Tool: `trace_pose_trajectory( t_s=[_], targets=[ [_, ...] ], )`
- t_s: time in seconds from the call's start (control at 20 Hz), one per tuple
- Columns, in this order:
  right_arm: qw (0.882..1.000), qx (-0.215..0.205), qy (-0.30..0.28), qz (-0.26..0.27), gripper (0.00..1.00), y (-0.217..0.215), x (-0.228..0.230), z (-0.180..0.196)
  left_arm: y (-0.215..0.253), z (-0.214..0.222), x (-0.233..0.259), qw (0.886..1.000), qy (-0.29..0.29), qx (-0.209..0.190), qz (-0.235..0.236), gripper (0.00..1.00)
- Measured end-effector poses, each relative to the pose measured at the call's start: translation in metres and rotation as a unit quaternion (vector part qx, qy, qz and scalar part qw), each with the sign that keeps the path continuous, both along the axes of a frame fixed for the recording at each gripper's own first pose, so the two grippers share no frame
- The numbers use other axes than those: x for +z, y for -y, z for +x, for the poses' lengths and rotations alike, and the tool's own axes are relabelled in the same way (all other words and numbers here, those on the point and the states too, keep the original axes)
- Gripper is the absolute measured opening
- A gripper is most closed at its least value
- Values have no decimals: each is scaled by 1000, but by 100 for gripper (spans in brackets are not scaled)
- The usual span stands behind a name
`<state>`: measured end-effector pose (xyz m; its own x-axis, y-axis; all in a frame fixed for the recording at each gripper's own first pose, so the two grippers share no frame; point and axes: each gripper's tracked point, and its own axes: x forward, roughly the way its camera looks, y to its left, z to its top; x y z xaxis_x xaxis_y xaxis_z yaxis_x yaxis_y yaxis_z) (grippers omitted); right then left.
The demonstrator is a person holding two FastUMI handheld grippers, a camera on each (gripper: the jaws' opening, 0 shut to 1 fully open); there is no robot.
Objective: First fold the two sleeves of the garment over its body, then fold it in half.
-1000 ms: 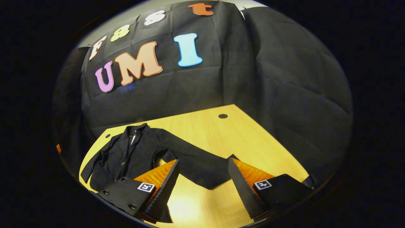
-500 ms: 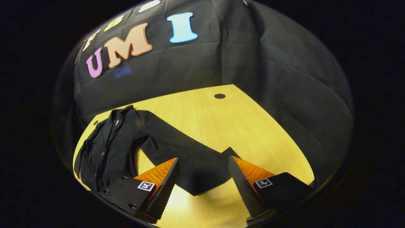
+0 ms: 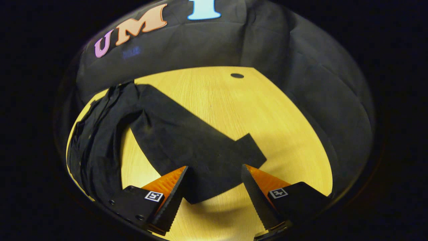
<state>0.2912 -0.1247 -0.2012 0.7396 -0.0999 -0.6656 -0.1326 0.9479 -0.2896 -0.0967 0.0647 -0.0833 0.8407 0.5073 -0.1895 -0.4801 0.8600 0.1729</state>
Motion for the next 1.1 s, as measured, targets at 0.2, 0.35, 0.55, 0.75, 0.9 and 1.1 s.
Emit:
trace_pose_trajectory(
  t_s=[0.2, 0.35, 0.55, 0.75, 0.9, 1.1],
  targets=[
    [1000, -4, 17, 26, 99, 0, 3, 6, 8, 1, -10, 1000, -10, -4, -3, 94],
    [999, 7, 22, 22, 99, 0, 2, 7, 14, 3, -16, 1000, -12, -8, -11, 94],
    [1000, 4, 21, 21, 94, 1, 4, 7, 26, 11, -21, 999, -11, -16, -30, 94],
    [999, 23, 12, 25, 71, -1, 1, 7, 33, 16, -14, 999, -3, -24, -29, 90],
    [998, 37, 1, 41, 31, -8, 0, 4, 41, 17, -15, 999, -1, -27, -37, 89],
    [997, 8, -17, 79, 10, -12, 1, 0, 52, 13, -19, 999, 0, -39, -38, 89]
  ],
)
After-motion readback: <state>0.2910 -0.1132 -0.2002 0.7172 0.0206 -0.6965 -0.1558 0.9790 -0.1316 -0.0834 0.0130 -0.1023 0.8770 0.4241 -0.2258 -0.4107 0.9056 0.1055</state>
